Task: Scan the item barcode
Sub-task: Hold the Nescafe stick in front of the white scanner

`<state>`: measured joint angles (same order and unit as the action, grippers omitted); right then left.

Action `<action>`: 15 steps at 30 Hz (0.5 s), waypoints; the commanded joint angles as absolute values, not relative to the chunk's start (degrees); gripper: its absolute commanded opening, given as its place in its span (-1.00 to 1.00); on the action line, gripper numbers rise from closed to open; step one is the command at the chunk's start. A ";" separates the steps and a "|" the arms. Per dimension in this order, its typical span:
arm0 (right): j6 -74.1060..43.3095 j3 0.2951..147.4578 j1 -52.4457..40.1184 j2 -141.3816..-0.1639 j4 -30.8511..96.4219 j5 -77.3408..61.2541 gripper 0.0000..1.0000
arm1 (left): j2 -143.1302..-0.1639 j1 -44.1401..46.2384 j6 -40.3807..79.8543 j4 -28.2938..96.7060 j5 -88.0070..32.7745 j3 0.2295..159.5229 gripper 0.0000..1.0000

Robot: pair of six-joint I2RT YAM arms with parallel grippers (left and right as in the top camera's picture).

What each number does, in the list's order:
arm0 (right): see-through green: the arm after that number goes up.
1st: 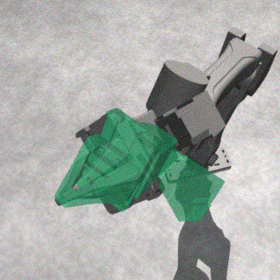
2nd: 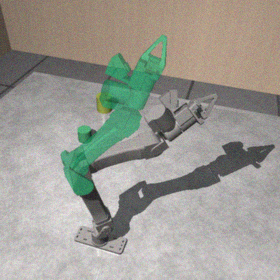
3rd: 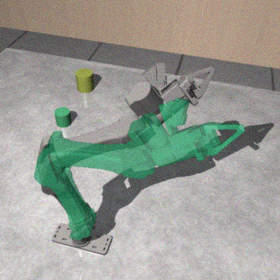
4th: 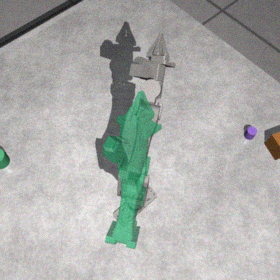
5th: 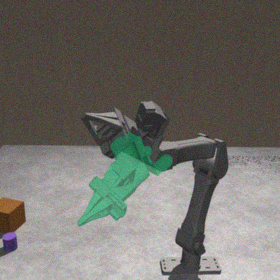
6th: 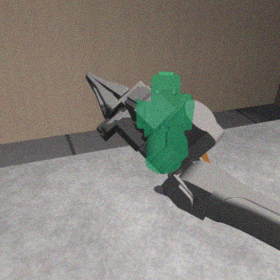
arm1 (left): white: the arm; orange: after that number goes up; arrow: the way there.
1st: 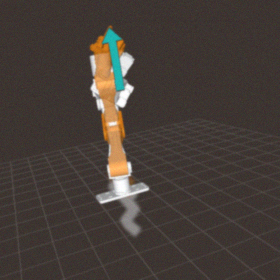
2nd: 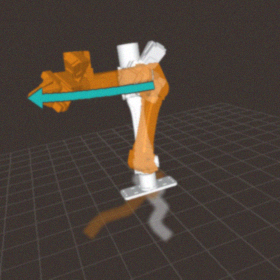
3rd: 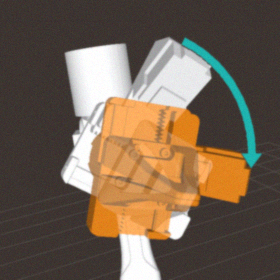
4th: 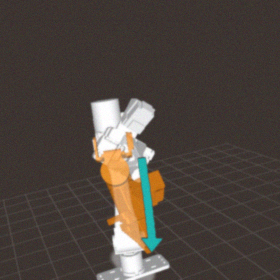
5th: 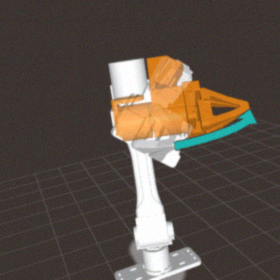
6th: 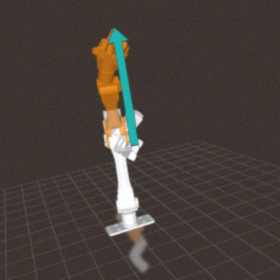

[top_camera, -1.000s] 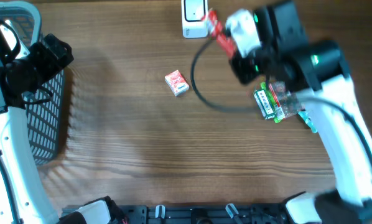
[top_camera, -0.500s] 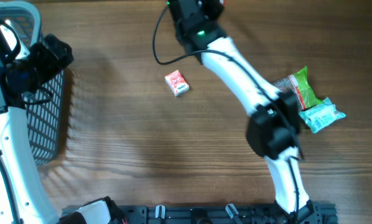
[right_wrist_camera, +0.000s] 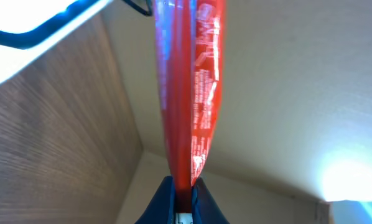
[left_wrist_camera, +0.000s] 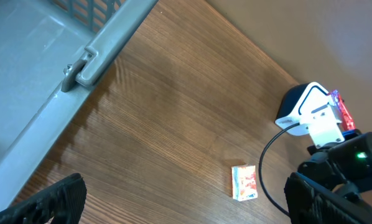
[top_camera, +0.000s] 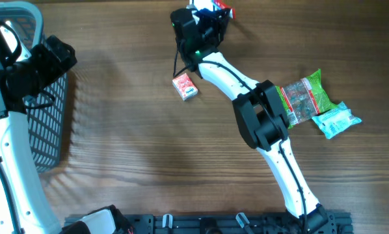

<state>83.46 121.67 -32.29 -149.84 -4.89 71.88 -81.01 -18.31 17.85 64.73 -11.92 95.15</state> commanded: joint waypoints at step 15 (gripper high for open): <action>88.14 120.99 -31.35 -152.44 -10.07 74.08 -0.92 | -80.95 -18.11 16.91 64.60 -12.60 95.64 1.00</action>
<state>85.95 121.16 -32.84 -151.74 -9.30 72.34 -81.01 -18.31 17.85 64.73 -11.92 95.15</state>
